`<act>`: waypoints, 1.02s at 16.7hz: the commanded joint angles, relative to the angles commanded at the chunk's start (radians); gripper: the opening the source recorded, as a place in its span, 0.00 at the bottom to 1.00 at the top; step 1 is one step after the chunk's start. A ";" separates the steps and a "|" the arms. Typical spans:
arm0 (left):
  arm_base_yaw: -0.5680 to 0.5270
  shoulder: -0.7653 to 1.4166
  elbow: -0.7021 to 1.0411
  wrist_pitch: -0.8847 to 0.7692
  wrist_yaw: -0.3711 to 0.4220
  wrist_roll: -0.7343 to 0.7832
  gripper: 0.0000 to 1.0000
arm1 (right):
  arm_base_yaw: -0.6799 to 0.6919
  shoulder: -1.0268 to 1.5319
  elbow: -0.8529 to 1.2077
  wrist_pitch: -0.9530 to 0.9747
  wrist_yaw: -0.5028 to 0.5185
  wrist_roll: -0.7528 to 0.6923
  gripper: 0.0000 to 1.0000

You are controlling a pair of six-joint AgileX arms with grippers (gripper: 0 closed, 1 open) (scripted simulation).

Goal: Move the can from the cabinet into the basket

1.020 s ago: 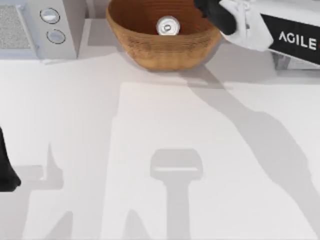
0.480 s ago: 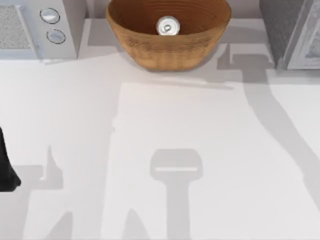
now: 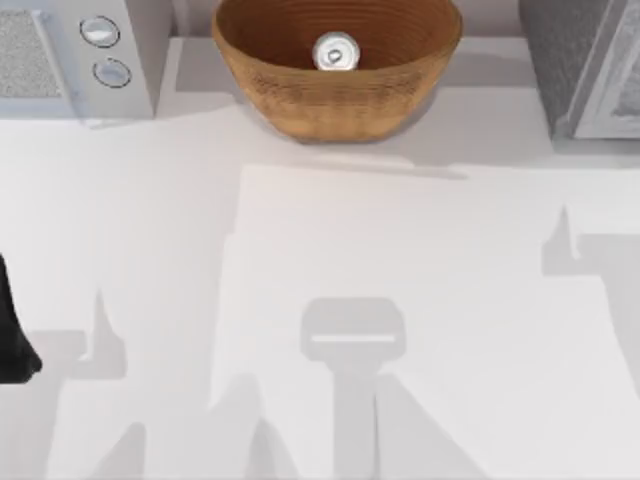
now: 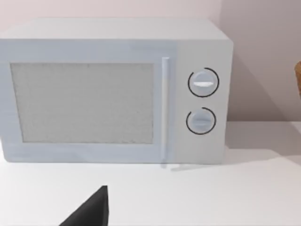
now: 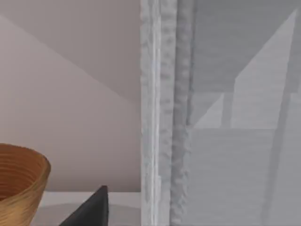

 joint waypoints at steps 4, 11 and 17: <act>0.000 0.000 0.000 0.000 0.000 0.000 1.00 | -0.082 -0.343 -0.275 -0.060 -0.088 -0.001 1.00; 0.000 0.000 0.000 0.000 0.000 0.000 1.00 | -0.154 -0.630 -0.514 -0.112 -0.165 -0.004 1.00; 0.000 0.000 0.000 0.000 0.000 0.000 1.00 | -0.152 -0.626 -0.512 -0.110 -0.165 -0.004 1.00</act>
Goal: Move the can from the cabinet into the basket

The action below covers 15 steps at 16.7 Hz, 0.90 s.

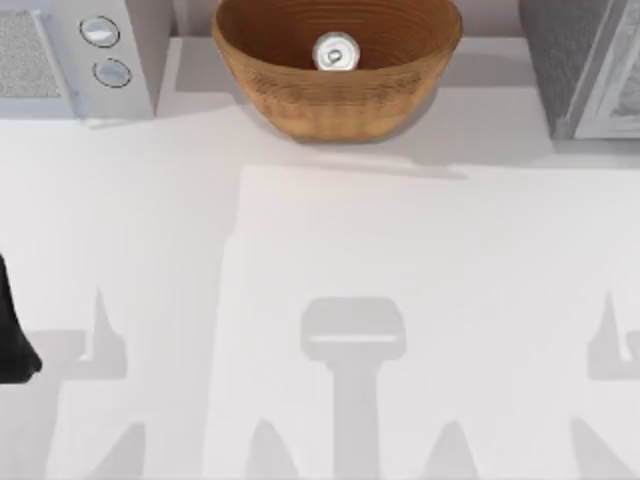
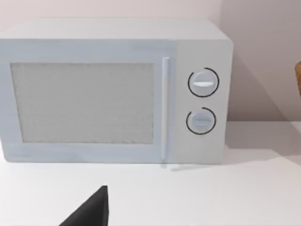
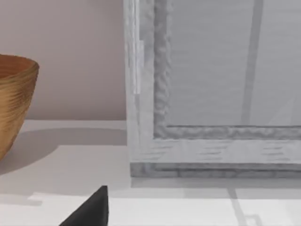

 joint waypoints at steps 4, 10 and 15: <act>0.000 0.000 0.000 0.000 0.000 0.000 1.00 | -0.087 0.108 0.037 0.103 -0.090 0.002 1.00; 0.000 0.000 0.000 0.000 0.000 0.000 1.00 | -0.393 0.553 0.146 0.463 -0.389 0.008 1.00; 0.000 0.000 0.000 0.000 0.000 0.000 1.00 | -0.695 1.023 0.248 0.814 -0.682 0.016 1.00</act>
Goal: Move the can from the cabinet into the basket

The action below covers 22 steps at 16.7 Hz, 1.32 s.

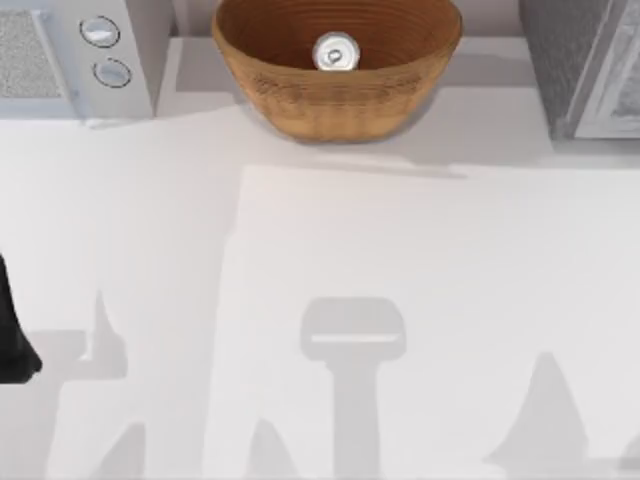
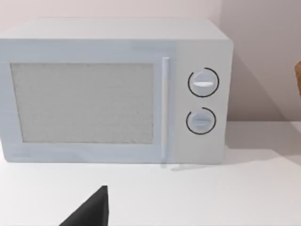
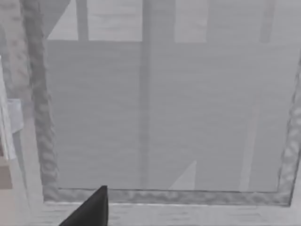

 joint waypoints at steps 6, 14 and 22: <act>0.000 0.000 0.000 0.000 0.000 0.000 1.00 | -0.268 0.429 0.094 0.321 -0.265 0.010 1.00; 0.000 0.000 0.000 0.000 0.000 0.000 1.00 | -0.328 0.521 0.113 0.390 -0.327 0.013 1.00; 0.000 0.000 0.000 0.000 0.000 0.000 1.00 | -0.352 0.505 0.395 0.108 -0.351 0.010 1.00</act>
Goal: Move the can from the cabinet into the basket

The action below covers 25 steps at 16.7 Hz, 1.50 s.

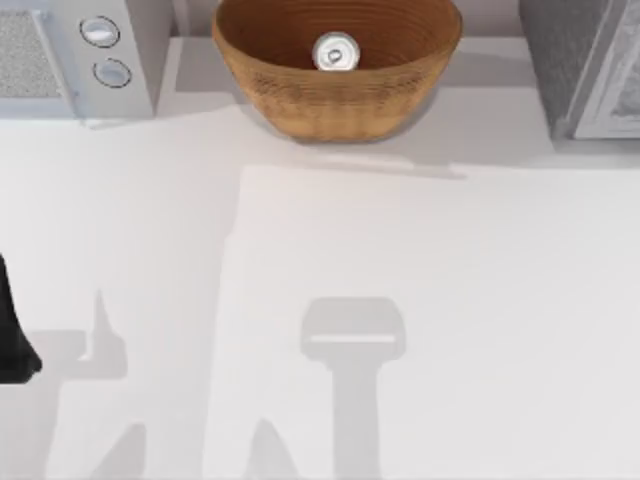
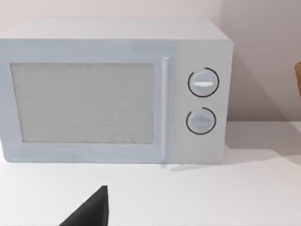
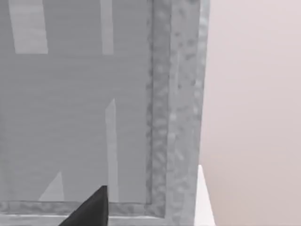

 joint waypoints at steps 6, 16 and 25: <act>0.000 0.000 0.000 0.000 0.000 0.000 1.00 | -0.017 -0.056 0.477 -0.578 -0.015 0.000 1.00; 0.000 0.000 0.000 0.000 0.000 0.000 1.00 | 0.003 -0.187 1.077 -1.285 0.001 0.003 1.00; 0.000 0.000 0.000 0.000 0.000 0.000 1.00 | 0.031 -0.191 1.103 -1.303 0.031 0.002 1.00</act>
